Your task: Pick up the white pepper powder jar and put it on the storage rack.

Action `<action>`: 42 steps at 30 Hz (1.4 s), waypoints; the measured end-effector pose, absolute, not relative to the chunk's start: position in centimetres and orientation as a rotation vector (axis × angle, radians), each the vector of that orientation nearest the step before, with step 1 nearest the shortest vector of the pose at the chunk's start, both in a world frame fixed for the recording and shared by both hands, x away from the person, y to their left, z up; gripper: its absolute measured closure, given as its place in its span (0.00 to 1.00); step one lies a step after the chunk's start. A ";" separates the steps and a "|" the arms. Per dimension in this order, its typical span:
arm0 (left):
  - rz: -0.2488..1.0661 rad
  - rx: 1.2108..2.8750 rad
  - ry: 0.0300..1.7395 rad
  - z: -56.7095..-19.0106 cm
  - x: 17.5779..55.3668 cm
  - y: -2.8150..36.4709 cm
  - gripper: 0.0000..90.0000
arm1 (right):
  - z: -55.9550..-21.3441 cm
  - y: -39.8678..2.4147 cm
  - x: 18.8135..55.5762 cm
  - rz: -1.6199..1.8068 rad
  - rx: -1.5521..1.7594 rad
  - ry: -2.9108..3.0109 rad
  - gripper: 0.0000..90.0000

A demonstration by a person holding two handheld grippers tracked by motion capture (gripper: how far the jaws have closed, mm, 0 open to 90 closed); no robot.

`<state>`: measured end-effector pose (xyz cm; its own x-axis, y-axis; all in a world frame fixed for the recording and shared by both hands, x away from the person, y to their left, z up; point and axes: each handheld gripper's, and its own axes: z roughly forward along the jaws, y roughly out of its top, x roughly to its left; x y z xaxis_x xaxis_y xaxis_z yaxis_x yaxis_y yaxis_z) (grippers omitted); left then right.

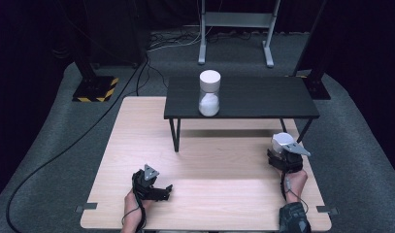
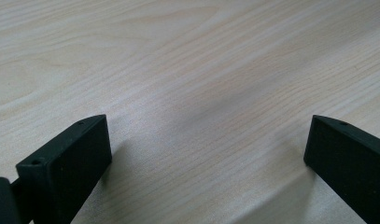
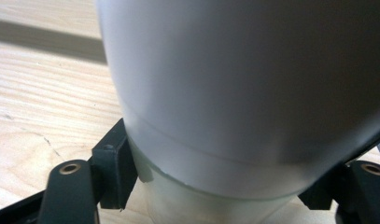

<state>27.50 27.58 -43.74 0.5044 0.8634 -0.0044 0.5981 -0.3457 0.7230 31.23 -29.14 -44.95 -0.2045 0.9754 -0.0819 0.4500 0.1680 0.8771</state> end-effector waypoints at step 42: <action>0.507 2.072 1.192 -43.7 27.5 27.5 0.01 | -43.9 -30.5 31.1 1.085 1.381 1.794 0.33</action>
<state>27.46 27.55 -43.74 0.5040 0.8637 -0.0028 0.5970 -0.3460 0.7238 31.06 -30.49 -43.92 -0.2605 0.9655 0.0081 0.4560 0.1156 0.8824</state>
